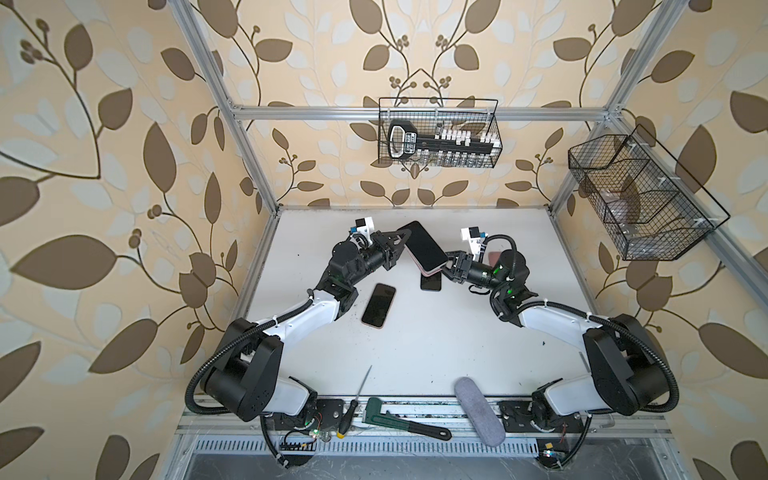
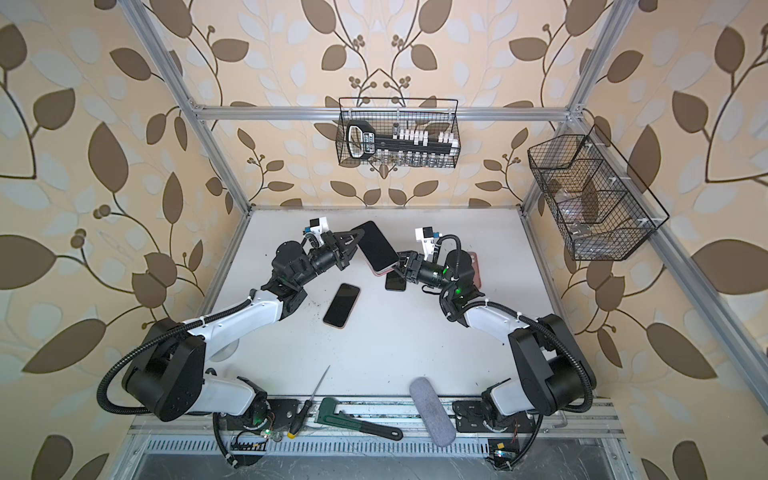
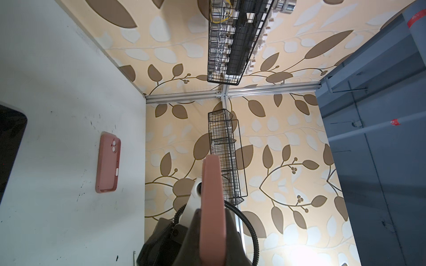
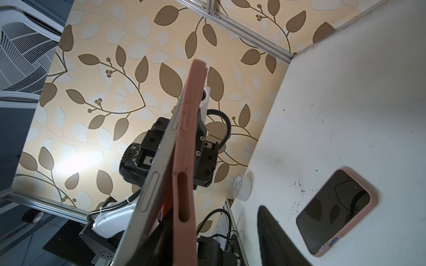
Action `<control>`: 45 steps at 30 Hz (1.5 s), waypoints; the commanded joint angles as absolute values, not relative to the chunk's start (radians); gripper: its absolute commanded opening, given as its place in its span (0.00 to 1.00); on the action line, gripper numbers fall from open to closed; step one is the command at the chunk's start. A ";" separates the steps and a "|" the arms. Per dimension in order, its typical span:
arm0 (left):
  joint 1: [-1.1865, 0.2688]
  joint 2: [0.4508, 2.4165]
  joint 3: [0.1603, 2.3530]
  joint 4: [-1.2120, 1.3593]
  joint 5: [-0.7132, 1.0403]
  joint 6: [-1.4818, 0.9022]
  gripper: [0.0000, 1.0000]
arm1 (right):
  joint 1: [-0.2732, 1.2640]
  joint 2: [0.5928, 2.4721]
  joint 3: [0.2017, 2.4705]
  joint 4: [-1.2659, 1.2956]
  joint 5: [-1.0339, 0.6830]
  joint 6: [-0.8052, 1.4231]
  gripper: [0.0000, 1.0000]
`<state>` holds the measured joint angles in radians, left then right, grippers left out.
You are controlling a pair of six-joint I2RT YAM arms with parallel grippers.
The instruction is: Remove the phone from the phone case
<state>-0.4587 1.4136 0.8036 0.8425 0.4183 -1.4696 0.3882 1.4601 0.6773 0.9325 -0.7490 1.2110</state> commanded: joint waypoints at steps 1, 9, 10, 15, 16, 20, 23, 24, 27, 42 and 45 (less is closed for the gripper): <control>-0.466 1.425 0.867 0.936 0.418 -1.443 0.00 | 0.408 1.461 0.683 1.036 -0.781 1.260 0.46; -0.444 1.431 0.848 0.941 0.420 -1.440 0.00 | 0.400 1.443 0.662 1.071 -0.766 1.321 0.30; -0.443 1.431 0.846 0.941 0.419 -1.439 0.00 | 0.400 1.440 0.659 1.072 -0.765 1.329 0.28; -0.433 1.474 0.854 0.939 0.425 -1.437 0.00 | 0.400 1.433 0.643 1.109 -0.750 1.402 0.25; -0.434 1.478 0.859 0.940 0.426 -1.437 0.00 | 0.400 1.433 0.642 1.110 -0.749 1.412 0.24; -0.432 1.497 0.873 0.942 0.428 -1.436 0.00 | 0.400 1.426 0.634 1.124 -0.746 1.450 0.22; -0.428 1.509 0.877 0.948 0.430 -1.438 0.00 | 0.399 1.418 0.629 1.133 -0.744 1.469 0.22; -0.426 1.513 0.878 0.954 0.429 -1.439 0.00 | 0.397 1.415 0.626 1.136 -0.743 1.473 0.22; -0.421 1.523 0.878 0.968 0.430 -1.449 0.00 | 0.393 1.405 0.619 1.141 -0.742 1.480 0.20; -0.414 1.525 0.853 0.973 0.440 -1.453 0.00 | 0.364 1.394 0.601 1.161 -0.728 1.477 0.01; -0.413 1.525 0.850 0.969 0.441 -1.451 0.00 | 0.363 1.397 0.599 1.173 -0.720 1.485 0.00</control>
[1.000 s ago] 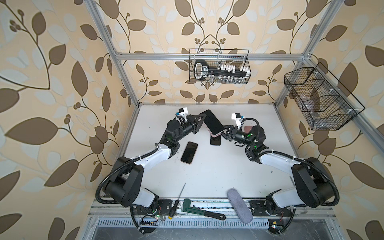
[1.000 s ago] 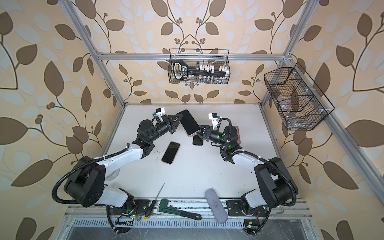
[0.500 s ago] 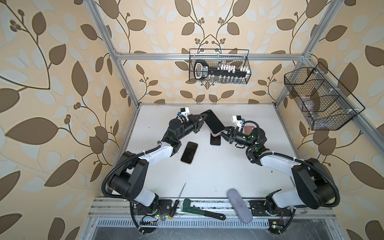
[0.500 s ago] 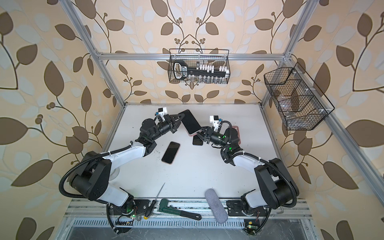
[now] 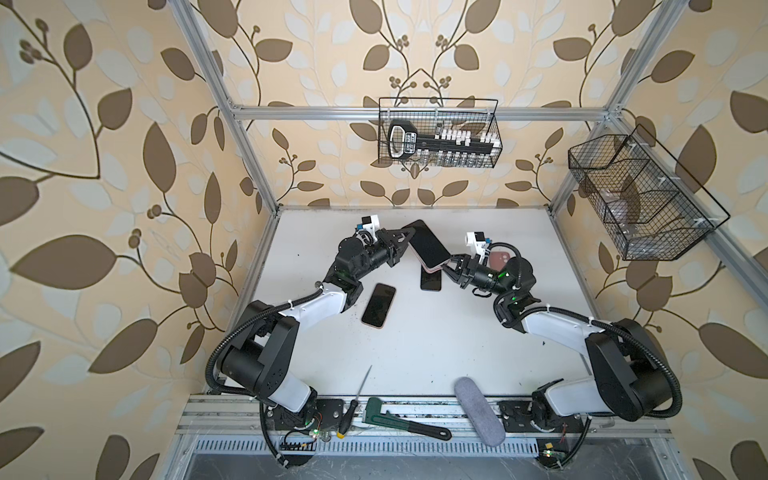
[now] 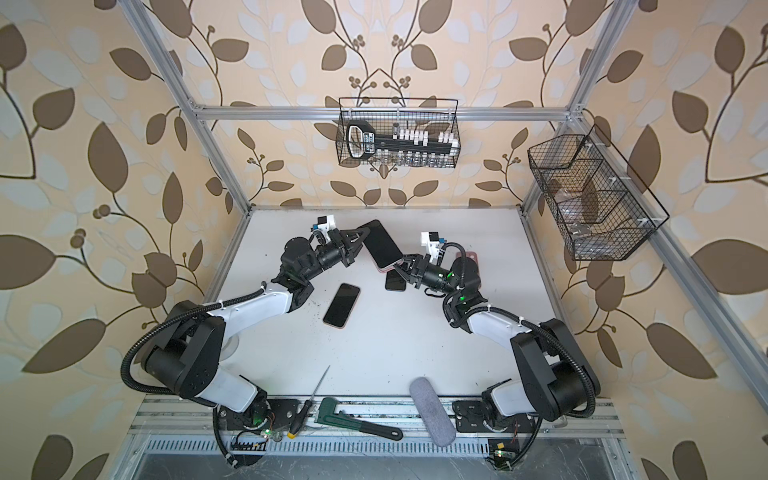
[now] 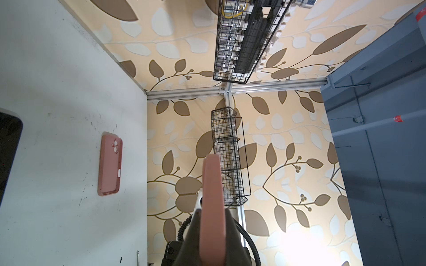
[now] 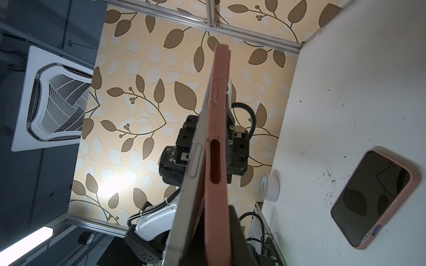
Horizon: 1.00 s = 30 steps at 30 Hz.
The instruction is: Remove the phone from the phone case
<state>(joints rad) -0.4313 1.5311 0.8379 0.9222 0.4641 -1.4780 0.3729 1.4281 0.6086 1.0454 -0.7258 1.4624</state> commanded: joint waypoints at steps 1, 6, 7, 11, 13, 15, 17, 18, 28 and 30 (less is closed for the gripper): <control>-0.414 1.525 0.848 0.964 0.439 -1.451 0.00 | 0.364 1.396 0.601 1.172 -0.718 1.485 0.00; -0.414 1.523 0.844 0.955 0.436 -1.450 0.09 | 0.367 1.398 0.602 1.185 -0.705 1.492 0.00; -0.414 1.522 0.842 0.952 0.436 -1.448 0.15 | 0.367 1.399 0.601 1.190 -0.702 1.495 0.00; -0.414 1.513 0.841 0.941 0.433 -1.444 0.31 | 0.367 1.401 0.600 1.200 -0.685 1.499 0.00; -0.414 1.504 0.841 0.930 0.429 -1.441 0.41 | 0.368 1.403 0.600 1.204 -0.677 1.499 0.00; -0.414 1.493 0.841 0.917 0.428 -1.434 0.48 | 0.368 1.405 0.600 1.207 -0.670 1.499 0.00; -0.414 1.483 0.841 0.900 0.425 -1.426 0.55 | 0.370 1.406 0.600 1.209 -0.662 1.498 0.00; -0.414 1.478 0.841 0.892 0.423 -1.422 0.58 | 0.371 1.409 0.598 1.210 -0.657 1.498 0.00; -0.423 1.405 0.835 0.775 0.408 -1.414 0.88 | 0.380 1.446 0.595 1.255 -0.615 1.495 0.00; -0.433 1.370 0.836 0.694 0.391 -1.401 0.98 | 0.381 1.452 0.598 1.247 -0.609 1.481 0.00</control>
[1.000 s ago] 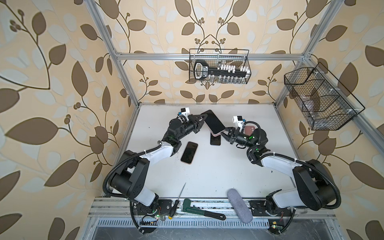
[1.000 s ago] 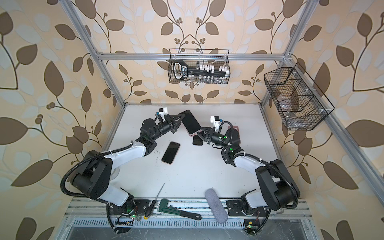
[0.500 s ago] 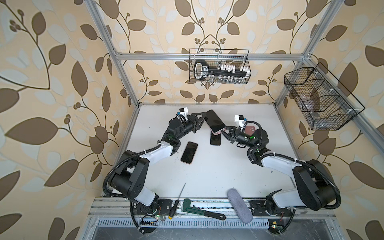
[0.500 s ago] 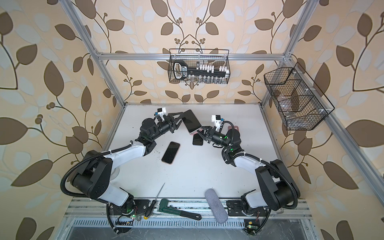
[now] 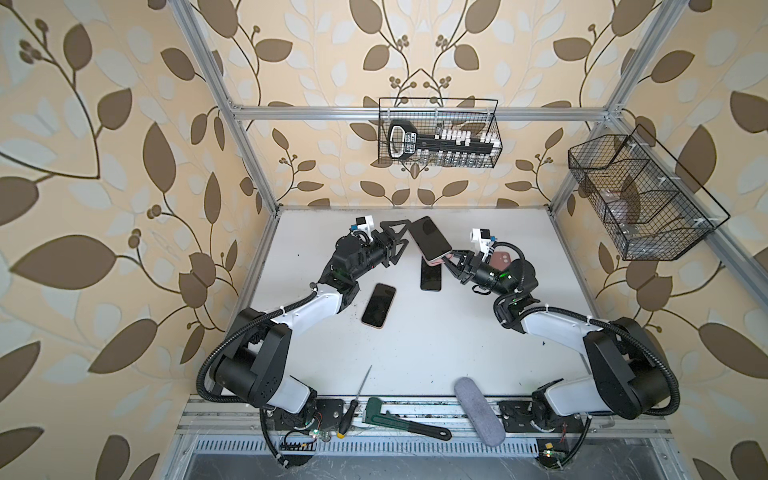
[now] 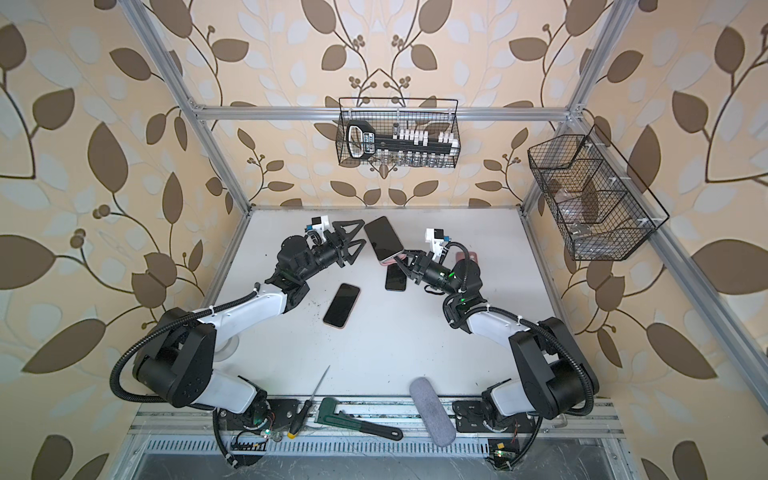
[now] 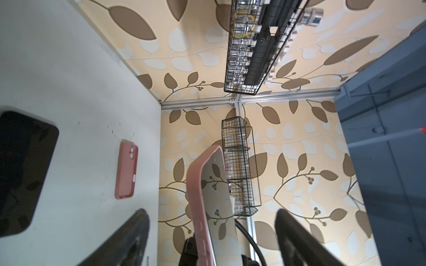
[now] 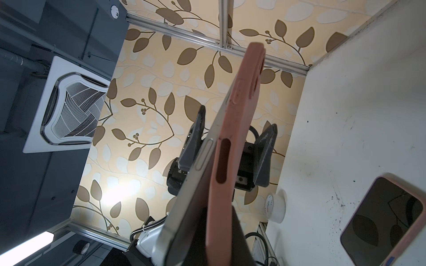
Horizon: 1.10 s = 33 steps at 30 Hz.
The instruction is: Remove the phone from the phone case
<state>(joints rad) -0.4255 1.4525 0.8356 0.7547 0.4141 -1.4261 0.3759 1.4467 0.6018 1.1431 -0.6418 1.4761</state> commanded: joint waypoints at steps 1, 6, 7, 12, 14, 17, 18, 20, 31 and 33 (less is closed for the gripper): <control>-0.440 1.347 0.836 0.648 0.378 -1.392 0.99 | 0.382 1.453 0.602 1.238 -0.605 1.471 0.00; -0.468 1.223 0.850 0.378 0.319 -1.418 0.99 | 0.394 1.471 0.610 1.224 -0.582 1.438 0.00; -0.472 1.202 0.852 0.342 0.318 -1.433 0.99 | 0.397 1.474 0.611 1.225 -0.575 1.431 0.00; -0.499 1.131 0.840 0.248 0.293 -1.492 0.99 | 0.408 1.485 0.614 1.221 -0.546 1.405 0.00; -0.514 1.116 0.838 0.238 0.283 -1.502 0.99 | 0.411 1.489 0.617 1.216 -0.539 1.397 0.00; -0.535 1.106 0.839 0.230 0.268 -1.520 0.99 | 0.416 1.492 0.615 1.218 -0.521 1.390 0.00; -0.543 1.103 0.840 0.226 0.262 -1.528 0.99 | 0.417 1.491 0.615 1.217 -0.517 1.387 0.00; -0.560 1.095 0.838 0.220 0.250 -1.537 0.99 | 0.420 1.490 0.615 1.212 -0.503 1.376 0.00; -0.636 1.088 0.831 0.240 0.169 -1.597 0.99 | 0.440 1.506 0.631 1.198 -0.462 1.348 0.00; -0.642 1.097 0.836 0.249 0.167 -1.596 0.99 | 0.442 1.509 0.630 1.200 -0.457 1.347 0.00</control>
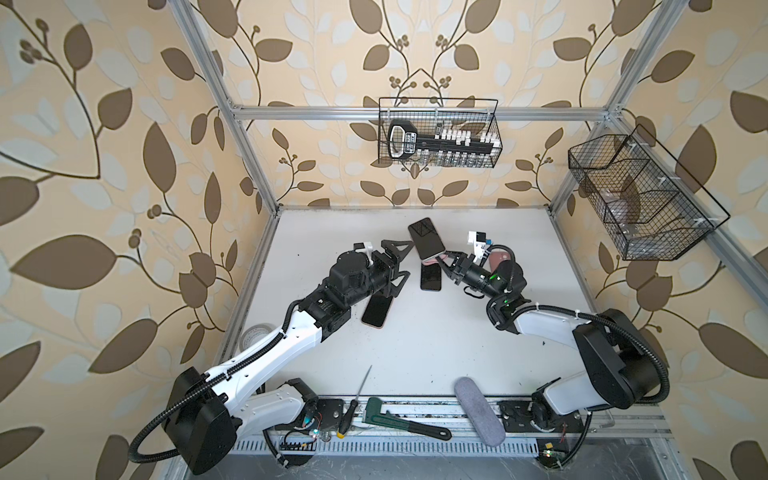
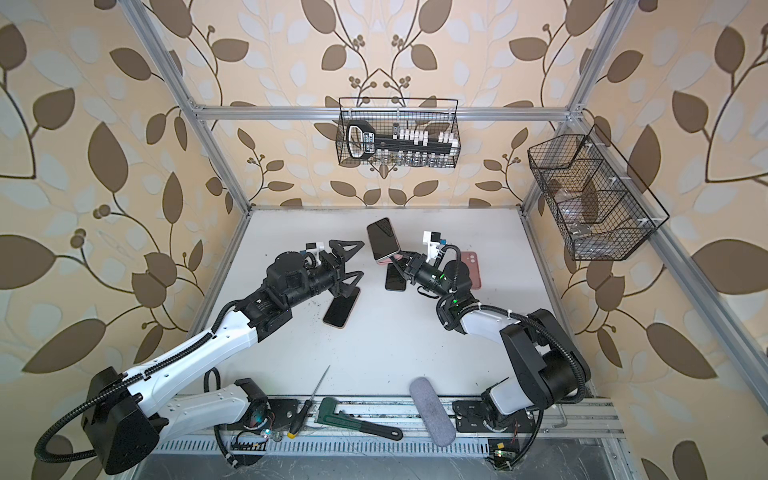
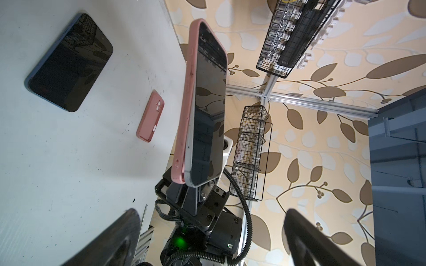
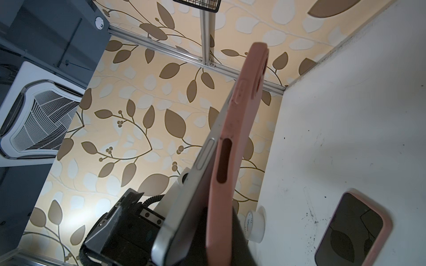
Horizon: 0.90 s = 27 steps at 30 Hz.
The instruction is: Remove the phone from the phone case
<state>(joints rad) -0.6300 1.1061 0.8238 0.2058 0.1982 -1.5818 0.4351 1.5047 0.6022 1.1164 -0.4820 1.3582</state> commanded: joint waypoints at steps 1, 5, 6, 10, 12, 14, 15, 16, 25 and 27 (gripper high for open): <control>-0.646 1.100 0.833 0.258 0.162 -1.600 0.99 | 0.443 1.509 0.630 1.201 -0.455 1.346 0.00; -0.659 1.107 0.809 0.311 0.144 -1.624 0.99 | 0.446 1.508 0.627 1.201 -0.440 1.341 0.00; -0.660 1.110 0.808 0.316 0.143 -1.624 0.99 | 0.446 1.507 0.627 1.200 -0.437 1.339 0.00; -0.664 1.132 0.824 0.332 0.150 -1.622 0.99 | 0.448 1.498 0.623 1.195 -0.423 1.332 0.00; -0.669 1.147 0.832 0.342 0.158 -1.624 0.99 | 0.451 1.493 0.621 1.190 -0.417 1.326 0.00; -0.672 1.163 0.839 0.352 0.162 -1.626 0.99 | 0.453 1.488 0.620 1.187 -0.411 1.322 0.00; -0.673 1.171 0.842 0.357 0.164 -1.629 0.99 | 0.456 1.485 0.617 1.187 -0.408 1.320 0.00; -0.674 1.179 0.842 0.371 0.167 -1.635 0.99 | 0.457 1.482 0.616 1.186 -0.405 1.318 0.00; -0.680 1.205 0.862 0.415 0.170 -1.642 0.99 | 0.472 1.479 0.603 1.183 -0.397 1.307 0.00; -0.680 1.207 0.863 0.420 0.167 -1.644 0.99 | 0.476 1.480 0.601 1.184 -0.396 1.307 0.00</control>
